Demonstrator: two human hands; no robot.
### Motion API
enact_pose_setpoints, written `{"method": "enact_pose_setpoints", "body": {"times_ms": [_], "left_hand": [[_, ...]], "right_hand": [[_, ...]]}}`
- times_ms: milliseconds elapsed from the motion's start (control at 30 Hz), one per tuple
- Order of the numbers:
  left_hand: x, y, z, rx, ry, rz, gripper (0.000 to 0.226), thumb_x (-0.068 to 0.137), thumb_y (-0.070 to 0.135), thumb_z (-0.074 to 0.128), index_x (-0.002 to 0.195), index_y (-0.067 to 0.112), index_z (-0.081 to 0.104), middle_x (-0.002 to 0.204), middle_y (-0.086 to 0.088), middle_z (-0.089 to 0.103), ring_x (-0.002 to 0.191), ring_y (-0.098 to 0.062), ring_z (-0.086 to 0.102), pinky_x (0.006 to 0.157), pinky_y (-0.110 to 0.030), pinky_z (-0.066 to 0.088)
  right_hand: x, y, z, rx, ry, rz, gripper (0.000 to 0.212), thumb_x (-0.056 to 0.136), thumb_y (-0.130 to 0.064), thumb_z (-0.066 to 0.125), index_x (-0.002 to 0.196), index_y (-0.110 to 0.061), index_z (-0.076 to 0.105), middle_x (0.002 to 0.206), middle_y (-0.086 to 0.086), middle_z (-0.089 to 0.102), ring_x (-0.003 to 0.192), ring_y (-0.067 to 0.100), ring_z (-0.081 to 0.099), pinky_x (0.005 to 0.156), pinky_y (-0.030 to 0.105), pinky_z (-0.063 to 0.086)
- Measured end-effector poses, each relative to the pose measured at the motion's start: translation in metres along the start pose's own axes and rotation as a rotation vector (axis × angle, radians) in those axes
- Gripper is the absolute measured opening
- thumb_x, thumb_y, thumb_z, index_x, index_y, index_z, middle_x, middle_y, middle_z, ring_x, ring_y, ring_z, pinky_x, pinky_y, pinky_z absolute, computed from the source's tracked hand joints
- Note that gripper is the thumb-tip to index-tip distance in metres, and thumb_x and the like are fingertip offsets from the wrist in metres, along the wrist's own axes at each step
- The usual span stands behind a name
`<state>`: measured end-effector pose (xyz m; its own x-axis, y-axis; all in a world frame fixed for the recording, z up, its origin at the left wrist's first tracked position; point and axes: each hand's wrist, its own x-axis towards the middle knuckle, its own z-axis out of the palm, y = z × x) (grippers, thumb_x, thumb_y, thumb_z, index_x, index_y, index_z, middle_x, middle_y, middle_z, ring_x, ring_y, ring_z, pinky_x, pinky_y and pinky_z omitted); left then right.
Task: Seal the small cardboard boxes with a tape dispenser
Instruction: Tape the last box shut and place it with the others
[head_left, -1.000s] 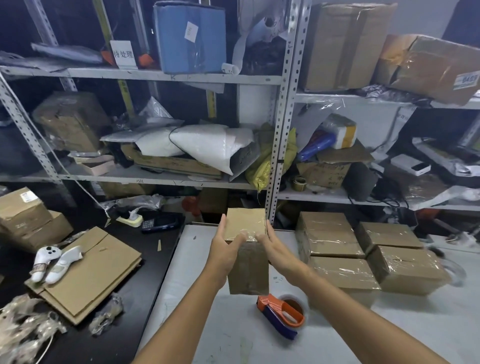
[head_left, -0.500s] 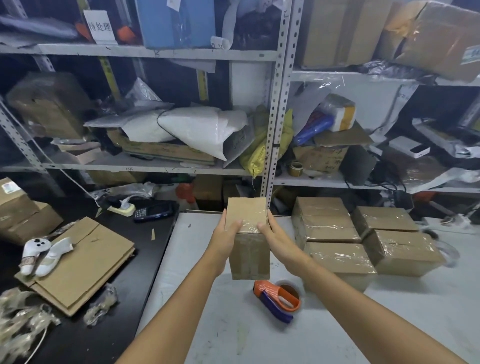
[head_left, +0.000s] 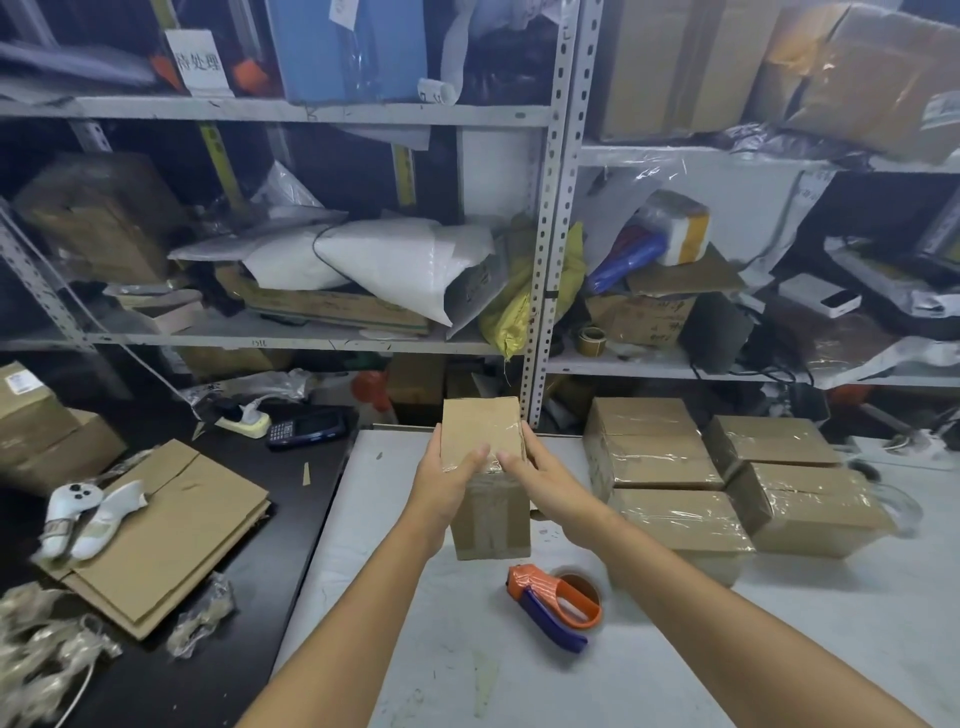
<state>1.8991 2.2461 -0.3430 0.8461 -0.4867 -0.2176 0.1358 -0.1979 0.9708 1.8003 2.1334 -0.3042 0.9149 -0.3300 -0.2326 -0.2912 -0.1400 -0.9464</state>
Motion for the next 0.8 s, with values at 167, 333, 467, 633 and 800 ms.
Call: {"method": "enact_pose_setpoints", "body": {"times_ms": [167,333,467,633,800], "left_hand": [[0.004,0.006,-0.006,-0.061,0.028,0.011,0.058,0.094,0.033,0.063,0.146,0.033,0.039,0.132,0.004,0.058,0.119,-0.018,0.054,0.104,-0.043,0.048],[0.002,0.007,0.002,-0.045,0.002,0.007,0.058,0.095,0.033,0.061,0.147,0.033,0.036,0.133,0.003,0.056,0.119,-0.018,0.053,0.102,-0.041,0.048],[-0.001,0.014,0.003,0.027,-0.086,-0.007,0.077,0.085,0.055,0.067,0.149,0.034,0.031,0.137,0.007,0.053,0.124,-0.018,0.05,0.108,-0.044,0.041],[0.002,0.015,-0.007,-0.036,-0.172,-0.056,0.093,0.074,0.071,0.065,0.153,0.04,0.026,0.149,0.01,0.046,0.135,-0.02,0.044,0.116,-0.05,0.033],[-0.007,0.015,-0.005,0.008,-0.105,-0.017,0.075,0.092,0.044,0.063,0.154,0.038,0.02,0.144,0.007,0.049,0.127,-0.019,0.048,0.111,-0.046,0.04]], "right_hand": [[-0.001,-0.001,-0.009,0.057,-0.03,0.039,0.066,0.101,-0.051,0.041,0.155,-0.045,0.003,0.163,-0.013,0.013,0.149,0.021,0.019,0.116,0.047,0.024],[-0.006,0.0,-0.003,-0.005,0.0,-0.027,0.065,0.104,-0.044,0.037,0.154,-0.042,-0.004,0.146,-0.021,0.022,0.139,0.007,0.02,0.114,0.036,0.023],[-0.002,0.007,-0.004,0.003,0.041,-0.039,0.059,0.104,-0.046,0.036,0.154,-0.042,0.005,0.151,-0.018,0.026,0.142,0.01,0.023,0.113,0.037,0.025],[0.0,0.006,-0.016,0.06,0.04,0.045,0.065,0.101,-0.056,0.038,0.155,-0.045,0.003,0.163,-0.013,0.014,0.15,0.026,0.018,0.117,0.056,0.023],[-0.009,-0.002,-0.007,0.021,-0.02,-0.013,0.066,0.102,-0.042,0.044,0.154,-0.04,0.004,0.147,-0.015,0.029,0.136,0.01,0.026,0.115,0.047,0.027]]}}
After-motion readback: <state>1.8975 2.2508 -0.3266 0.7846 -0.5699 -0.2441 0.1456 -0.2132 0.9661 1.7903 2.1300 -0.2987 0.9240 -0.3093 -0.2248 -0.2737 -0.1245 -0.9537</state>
